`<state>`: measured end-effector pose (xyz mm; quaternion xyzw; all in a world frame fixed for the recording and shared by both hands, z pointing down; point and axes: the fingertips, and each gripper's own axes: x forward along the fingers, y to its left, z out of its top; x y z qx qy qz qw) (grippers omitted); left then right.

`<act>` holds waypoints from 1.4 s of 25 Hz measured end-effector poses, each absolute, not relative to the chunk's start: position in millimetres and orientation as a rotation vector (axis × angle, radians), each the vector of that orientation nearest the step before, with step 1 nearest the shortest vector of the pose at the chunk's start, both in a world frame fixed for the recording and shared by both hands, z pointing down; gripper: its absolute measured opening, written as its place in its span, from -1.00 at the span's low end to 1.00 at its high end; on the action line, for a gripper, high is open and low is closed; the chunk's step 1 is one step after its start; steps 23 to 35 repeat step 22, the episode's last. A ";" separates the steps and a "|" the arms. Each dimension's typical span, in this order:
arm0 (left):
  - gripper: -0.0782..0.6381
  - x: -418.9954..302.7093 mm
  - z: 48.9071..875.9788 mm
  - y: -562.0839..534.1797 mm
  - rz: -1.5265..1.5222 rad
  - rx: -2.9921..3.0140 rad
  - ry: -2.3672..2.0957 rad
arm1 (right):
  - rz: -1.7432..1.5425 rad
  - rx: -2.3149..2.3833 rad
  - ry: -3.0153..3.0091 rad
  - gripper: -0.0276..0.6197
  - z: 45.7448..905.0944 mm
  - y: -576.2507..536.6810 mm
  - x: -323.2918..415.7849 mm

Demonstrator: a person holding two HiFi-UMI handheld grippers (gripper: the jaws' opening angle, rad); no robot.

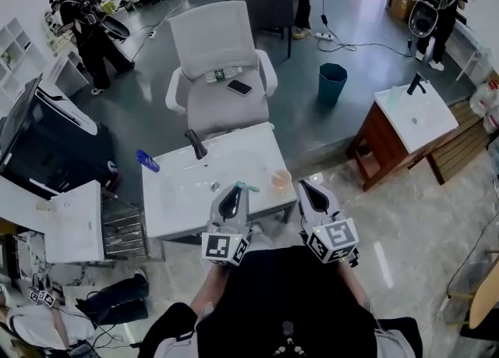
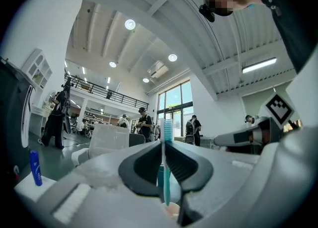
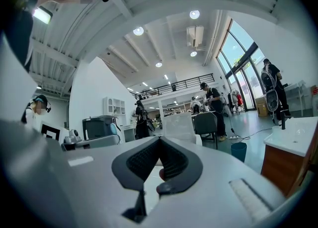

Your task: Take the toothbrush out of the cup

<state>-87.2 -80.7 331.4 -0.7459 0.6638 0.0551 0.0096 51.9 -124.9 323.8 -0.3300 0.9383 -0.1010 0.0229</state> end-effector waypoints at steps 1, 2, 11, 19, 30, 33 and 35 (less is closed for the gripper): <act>-0.71 -85.6 331.2 -81.2 0.171 -2.331 2.068 | -0.313 -1.022 2.905 -0.91 323.9 -125.3 52.7; -0.71 -83.7 331.2 -81.8 0.168 -2.334 2.060 | -0.315 -1.022 2.904 -0.91 324.0 -125.6 53.7; -0.71 -80.5 331.1 -86.1 0.161 -2.348 2.050 | -0.320 -1.027 2.903 -0.91 324.6 -128.4 53.5; -0.71 -77.9 333.4 -88.9 0.152 -2.359 2.046 | -0.323 -1.020 2.909 -0.91 326.0 -130.6 52.2; -0.71 -79.2 336.8 -91.0 0.154 -2.358 2.049 | -0.325 -1.019 2.911 -0.91 328.6 -133.5 50.9; -0.71 -79.2 336.8 -91.0 0.154 -2.358 2.049 | -0.325 -1.019 2.911 -0.91 328.6 -133.5 50.9; -0.71 -79.2 336.8 -91.0 0.154 -2.358 2.049 | -0.325 -1.019 2.911 -0.91 328.6 -133.5 50.9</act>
